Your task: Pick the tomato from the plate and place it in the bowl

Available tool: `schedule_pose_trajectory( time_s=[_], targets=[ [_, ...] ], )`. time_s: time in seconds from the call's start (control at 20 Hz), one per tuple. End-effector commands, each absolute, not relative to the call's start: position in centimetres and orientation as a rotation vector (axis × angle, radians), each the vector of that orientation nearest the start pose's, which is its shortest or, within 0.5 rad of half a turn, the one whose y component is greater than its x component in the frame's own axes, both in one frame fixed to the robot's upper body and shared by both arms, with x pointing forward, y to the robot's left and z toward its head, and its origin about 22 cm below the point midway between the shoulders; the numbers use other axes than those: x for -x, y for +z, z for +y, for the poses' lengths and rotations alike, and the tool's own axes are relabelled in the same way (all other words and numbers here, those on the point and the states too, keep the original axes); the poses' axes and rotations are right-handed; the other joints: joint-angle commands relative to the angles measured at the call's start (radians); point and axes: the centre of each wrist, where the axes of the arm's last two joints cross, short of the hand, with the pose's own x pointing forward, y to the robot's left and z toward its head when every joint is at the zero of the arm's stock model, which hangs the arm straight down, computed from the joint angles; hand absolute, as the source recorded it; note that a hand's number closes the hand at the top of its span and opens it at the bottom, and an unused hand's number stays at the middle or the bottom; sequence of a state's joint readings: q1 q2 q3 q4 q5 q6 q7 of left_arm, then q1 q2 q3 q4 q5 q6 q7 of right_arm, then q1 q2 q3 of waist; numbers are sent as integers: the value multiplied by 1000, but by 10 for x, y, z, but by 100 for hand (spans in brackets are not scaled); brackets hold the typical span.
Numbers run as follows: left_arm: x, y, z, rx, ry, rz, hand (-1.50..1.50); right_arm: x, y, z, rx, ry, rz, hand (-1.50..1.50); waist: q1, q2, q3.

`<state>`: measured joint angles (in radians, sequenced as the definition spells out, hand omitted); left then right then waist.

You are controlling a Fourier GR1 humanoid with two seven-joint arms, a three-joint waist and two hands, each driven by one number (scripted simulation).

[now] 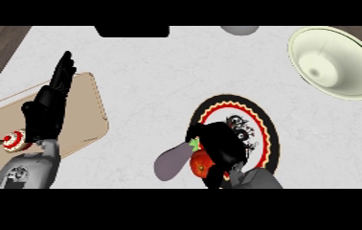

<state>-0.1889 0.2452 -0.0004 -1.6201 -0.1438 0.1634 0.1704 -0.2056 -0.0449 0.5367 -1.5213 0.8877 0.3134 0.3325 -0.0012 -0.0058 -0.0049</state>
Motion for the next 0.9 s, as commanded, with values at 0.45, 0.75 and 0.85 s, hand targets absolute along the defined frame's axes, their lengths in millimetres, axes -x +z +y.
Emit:
schedule_pose_trajectory(
  time_s=[0.45,0.75,0.85],
  targets=[
    [-277,66,267,-383,-157,-1640,0,-197,134,-107,530,731,-1668,150,-11,0,4],
    [-286,82,254,-413,-179,-1647,0,-211,155,-138,761,604,-1610,150,-4,5,5],
    [-276,88,283,-395,-166,-1646,0,-215,159,-147,764,539,-1628,150,3,4,5]
  ],
)
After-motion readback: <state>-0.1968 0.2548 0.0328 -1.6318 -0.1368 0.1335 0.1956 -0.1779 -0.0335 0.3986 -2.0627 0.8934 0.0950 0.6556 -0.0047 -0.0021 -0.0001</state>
